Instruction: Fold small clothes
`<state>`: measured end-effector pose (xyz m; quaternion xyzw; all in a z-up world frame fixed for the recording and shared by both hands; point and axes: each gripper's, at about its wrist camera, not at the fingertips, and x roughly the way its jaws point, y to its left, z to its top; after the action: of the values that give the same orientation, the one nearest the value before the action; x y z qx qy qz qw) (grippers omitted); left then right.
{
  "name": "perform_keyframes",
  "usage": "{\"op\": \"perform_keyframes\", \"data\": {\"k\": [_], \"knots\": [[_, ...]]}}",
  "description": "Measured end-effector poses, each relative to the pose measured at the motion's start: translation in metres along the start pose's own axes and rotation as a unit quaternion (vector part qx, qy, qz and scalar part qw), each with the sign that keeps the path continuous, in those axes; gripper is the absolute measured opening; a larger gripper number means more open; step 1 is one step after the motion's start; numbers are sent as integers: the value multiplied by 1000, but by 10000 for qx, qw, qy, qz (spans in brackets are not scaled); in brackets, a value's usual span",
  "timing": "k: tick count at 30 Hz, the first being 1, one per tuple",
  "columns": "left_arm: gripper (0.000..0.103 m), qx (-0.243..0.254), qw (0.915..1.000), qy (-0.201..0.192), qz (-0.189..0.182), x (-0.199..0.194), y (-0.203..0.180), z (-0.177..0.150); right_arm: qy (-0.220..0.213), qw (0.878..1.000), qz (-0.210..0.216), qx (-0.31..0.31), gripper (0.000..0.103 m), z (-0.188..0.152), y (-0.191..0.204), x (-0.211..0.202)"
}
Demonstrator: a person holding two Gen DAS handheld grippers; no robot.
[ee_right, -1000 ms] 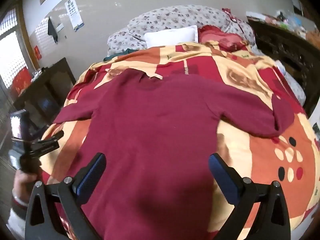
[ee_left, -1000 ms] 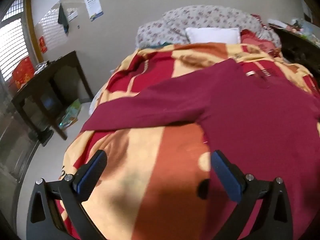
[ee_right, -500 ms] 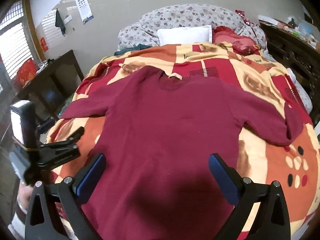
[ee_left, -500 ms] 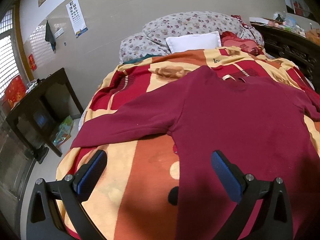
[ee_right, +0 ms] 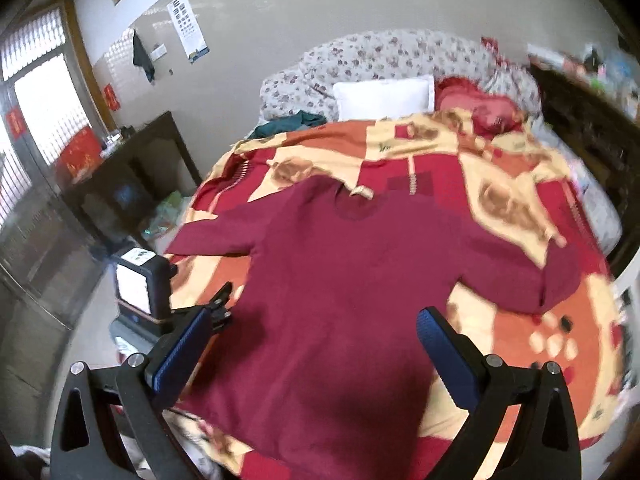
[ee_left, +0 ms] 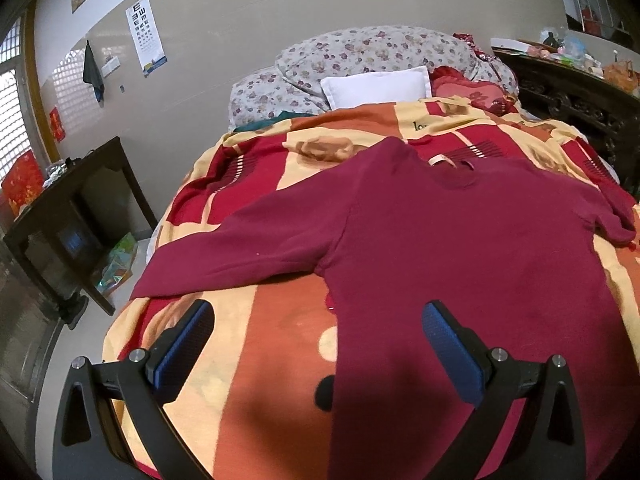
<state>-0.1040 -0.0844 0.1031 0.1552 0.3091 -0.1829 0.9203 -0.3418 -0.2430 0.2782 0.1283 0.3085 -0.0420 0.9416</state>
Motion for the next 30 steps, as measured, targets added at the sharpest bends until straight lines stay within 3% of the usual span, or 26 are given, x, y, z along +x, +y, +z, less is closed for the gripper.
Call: {"op": "perform_keyframes", "data": {"k": [2, 11, 18, 30], "knots": [[103, -43, 10000, -12, -69, -2, -3, 2, -84, 9991, -376, -170, 103, 3, 8, 10], [103, -153, 9996, -99, -224, -8, -15, 18, -93, 9918, -1252, -220, 103, 0, 2, 104], [103, -185, 9992, -220, -280, -10, -21, 30, -26, 9932, -1153, 167, 103, -4, -5, 139], [103, -279, 9991, -115, -301, 7, -22, 32, -46, 9922, -1101, 576, 103, -1, -20, 153]]}}
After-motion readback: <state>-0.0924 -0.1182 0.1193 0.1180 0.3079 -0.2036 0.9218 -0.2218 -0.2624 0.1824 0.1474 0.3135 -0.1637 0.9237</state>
